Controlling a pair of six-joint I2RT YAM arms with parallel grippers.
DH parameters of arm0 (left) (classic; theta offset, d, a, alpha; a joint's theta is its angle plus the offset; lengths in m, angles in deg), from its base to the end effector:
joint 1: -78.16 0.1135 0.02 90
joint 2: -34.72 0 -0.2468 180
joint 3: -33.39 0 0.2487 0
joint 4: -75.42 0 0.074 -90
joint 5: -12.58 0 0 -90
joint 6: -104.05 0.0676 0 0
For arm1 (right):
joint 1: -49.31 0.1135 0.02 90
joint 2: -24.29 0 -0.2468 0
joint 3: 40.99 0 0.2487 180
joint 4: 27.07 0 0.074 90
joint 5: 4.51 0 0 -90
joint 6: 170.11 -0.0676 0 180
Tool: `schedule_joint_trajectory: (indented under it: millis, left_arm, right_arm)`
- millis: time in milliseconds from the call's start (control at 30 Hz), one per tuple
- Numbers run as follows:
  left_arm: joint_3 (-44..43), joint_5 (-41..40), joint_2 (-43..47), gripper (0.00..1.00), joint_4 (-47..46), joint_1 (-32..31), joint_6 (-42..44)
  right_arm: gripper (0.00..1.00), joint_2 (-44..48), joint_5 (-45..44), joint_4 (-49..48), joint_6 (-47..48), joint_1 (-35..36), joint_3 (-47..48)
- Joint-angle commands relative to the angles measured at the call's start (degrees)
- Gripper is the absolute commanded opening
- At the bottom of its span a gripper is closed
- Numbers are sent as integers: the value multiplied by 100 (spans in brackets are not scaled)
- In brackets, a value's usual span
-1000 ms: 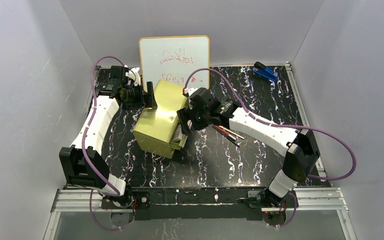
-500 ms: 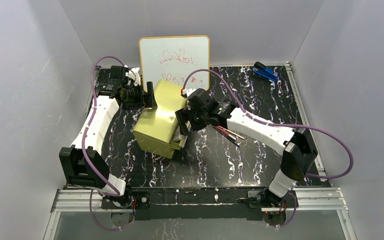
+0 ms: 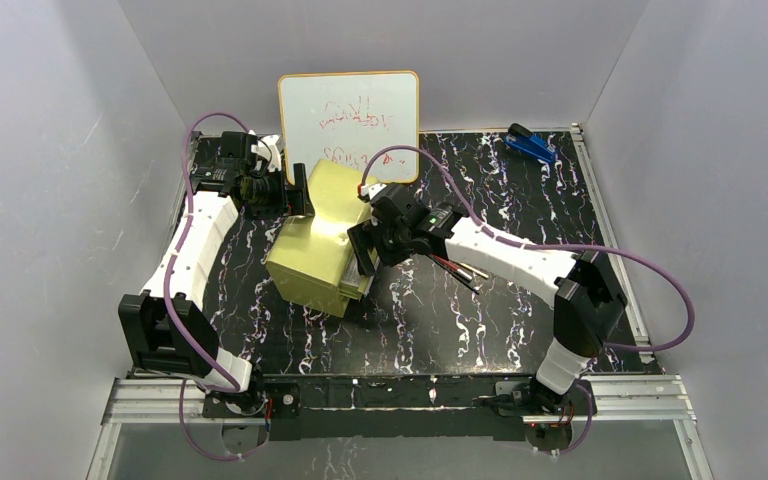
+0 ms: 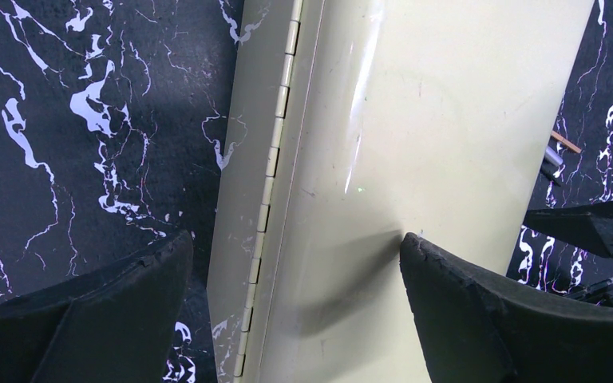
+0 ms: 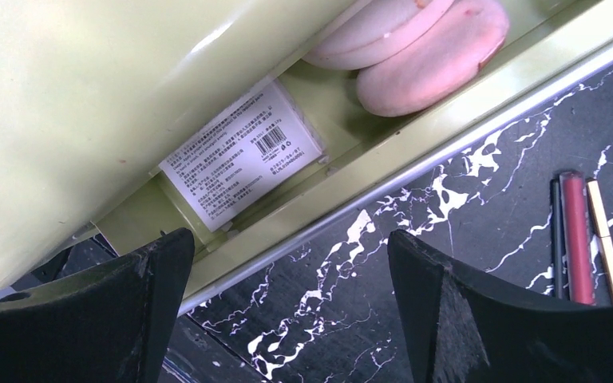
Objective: Organize the makeup
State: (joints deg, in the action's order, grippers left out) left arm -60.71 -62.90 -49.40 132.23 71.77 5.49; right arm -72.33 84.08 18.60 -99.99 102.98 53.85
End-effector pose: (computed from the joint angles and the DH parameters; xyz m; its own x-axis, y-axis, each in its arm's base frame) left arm 0.3311 -0.0541 0.3004 -0.7581 -0.0601 -0.6493 0.1672 0.9445 -0.2827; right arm 0.2340 0.3154 0.2466 -0.6809 -0.3522 -0.6421 -0.5997 0.7714 0.2129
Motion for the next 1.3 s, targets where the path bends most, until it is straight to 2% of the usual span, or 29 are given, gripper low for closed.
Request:
schedule_joint_trajectory:
  millis: [0, 300, 500, 633, 833, 1033, 1267]
  left_arm:
    - [150, -265, 96, 98, 250, -3, 151]
    - [158, -260, 96, 98, 234, -2, 153]
    - [182, -249, 121, 99, 233, -2, 144]
    - [169, -234, 124, 98, 241, -2, 144]
    - [155, -218, 115, 98, 259, -2, 144]
    - [156, -240, 124, 98, 267, -2, 144]
    - [151, -236, 107, 98, 267, -2, 144]
  right_arm:
    - [99, -3, -23, -202, -94, 48, -31]
    - [99, 582, -749, -134, -79, 49, -187]
    - [99, 1369, -1068, -557, -101, -11, -881]
    - [99, 1763, -941, -844, -19, -80, -1367]
    - [99, 1120, -913, -109, 274, -185, -1209]
    - [99, 545, -729, -626, 265, -330, -1138]
    - [99, -397, -458, -984, 320, -347, -223]
